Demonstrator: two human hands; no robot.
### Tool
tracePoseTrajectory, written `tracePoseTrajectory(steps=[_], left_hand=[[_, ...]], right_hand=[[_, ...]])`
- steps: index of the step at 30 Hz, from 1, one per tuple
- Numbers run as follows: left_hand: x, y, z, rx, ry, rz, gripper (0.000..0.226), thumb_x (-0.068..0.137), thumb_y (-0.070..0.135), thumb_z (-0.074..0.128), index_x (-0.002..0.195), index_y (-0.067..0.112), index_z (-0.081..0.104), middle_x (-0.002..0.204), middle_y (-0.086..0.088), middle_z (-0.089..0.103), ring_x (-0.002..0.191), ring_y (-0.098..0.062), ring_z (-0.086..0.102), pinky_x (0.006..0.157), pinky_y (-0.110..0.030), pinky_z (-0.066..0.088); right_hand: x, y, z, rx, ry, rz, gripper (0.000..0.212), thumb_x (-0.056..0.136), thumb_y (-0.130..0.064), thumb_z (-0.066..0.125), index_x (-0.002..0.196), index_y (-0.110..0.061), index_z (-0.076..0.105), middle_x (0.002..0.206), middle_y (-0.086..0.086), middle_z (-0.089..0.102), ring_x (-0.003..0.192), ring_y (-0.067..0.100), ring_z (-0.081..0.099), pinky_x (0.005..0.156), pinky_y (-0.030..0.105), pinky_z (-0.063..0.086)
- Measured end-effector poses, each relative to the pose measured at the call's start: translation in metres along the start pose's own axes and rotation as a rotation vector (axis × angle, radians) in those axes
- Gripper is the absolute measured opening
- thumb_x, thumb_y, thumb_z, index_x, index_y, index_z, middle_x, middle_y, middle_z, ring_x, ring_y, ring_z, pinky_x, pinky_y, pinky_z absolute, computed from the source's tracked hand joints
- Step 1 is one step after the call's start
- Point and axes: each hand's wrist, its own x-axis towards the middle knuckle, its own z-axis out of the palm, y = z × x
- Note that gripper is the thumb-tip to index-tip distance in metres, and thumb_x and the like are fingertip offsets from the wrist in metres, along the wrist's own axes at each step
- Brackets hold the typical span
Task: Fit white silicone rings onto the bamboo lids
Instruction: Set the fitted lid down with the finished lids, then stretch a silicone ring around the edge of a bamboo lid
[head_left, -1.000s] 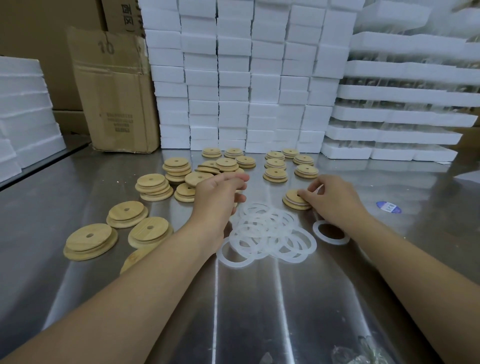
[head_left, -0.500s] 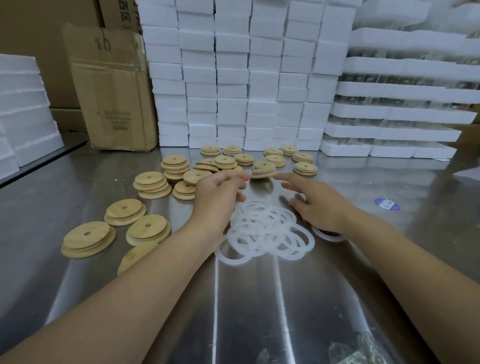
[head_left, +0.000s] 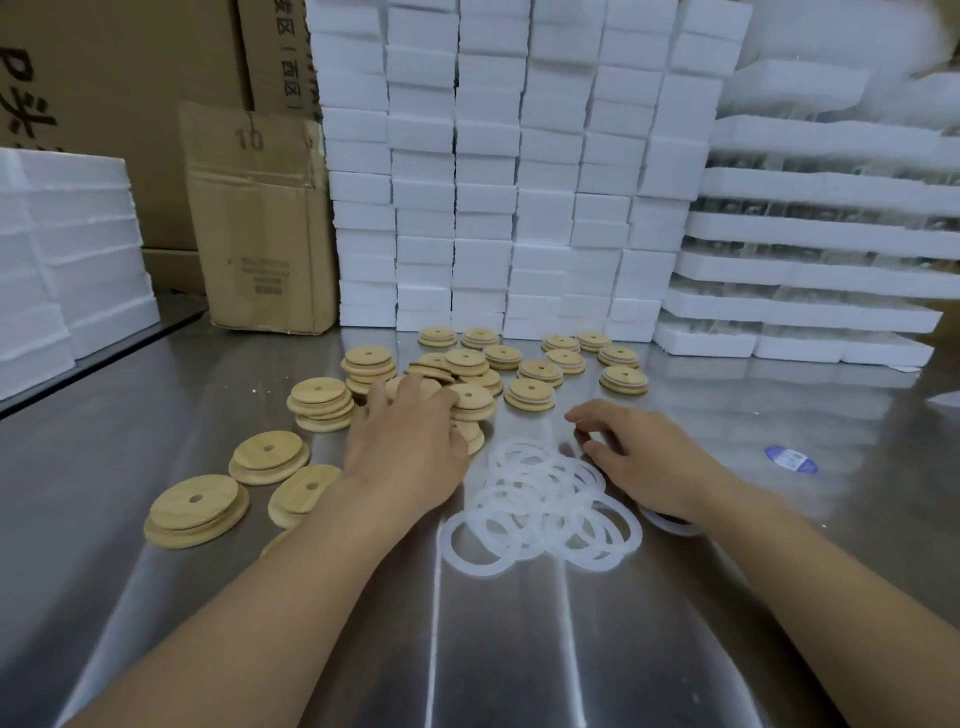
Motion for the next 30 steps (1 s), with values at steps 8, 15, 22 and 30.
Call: tracePoseTrajectory(steps=[8, 15, 22, 30], left_hand=[[0.0, 0.002, -0.004, -0.036, 0.062, -0.008, 0.022, 0.097, 0.054, 0.063, 0.104, 0.034, 0.058, 0.114, 0.011, 0.065, 0.122, -0.026, 0.051, 0.089, -0.048, 0.052], [0.002, 0.004, 0.002, -0.017, 0.174, 0.072, 0.035, 0.096, 0.049, 0.067, 0.128, 0.036, 0.062, 0.119, 0.008, 0.069, 0.117, -0.024, 0.06, 0.09, -0.043, 0.052], [0.003, 0.007, -0.004, -0.04, 0.142, 0.117, 0.029, 0.09, 0.055, 0.072, 0.107, 0.032, 0.066, 0.102, 0.012, 0.061, 0.116, -0.02, 0.055, 0.086, -0.036, 0.044], [-0.006, 0.014, -0.005, -0.371, 0.186, 0.074, 0.037, 0.084, 0.043, 0.08, 0.115, 0.04, 0.061, 0.111, 0.014, 0.059, 0.099, -0.014, 0.059, 0.078, -0.034, 0.046]], right_hand=[[-0.004, -0.013, -0.008, -0.035, -0.007, -0.002, 0.029, 0.105, -0.035, 0.058, 0.133, -0.041, 0.062, 0.126, -0.015, 0.07, 0.109, 0.012, 0.063, 0.095, 0.031, 0.051], [-0.011, -0.049, -0.013, 0.076, -0.016, -0.065, 0.015, 0.099, -0.039, 0.069, 0.111, -0.034, 0.077, 0.101, -0.019, 0.074, 0.097, -0.001, 0.067, 0.091, 0.027, 0.057], [-0.015, -0.053, -0.013, 0.145, -0.011, -0.029, 0.014, 0.097, -0.032, 0.074, 0.11, -0.03, 0.078, 0.097, -0.015, 0.073, 0.093, -0.002, 0.066, 0.086, 0.018, 0.054], [-0.016, -0.065, -0.008, 0.523, 0.192, 0.036, 0.024, 0.094, -0.007, 0.074, 0.102, -0.029, 0.077, 0.085, -0.005, 0.075, 0.084, 0.005, 0.069, 0.076, 0.019, 0.056]])
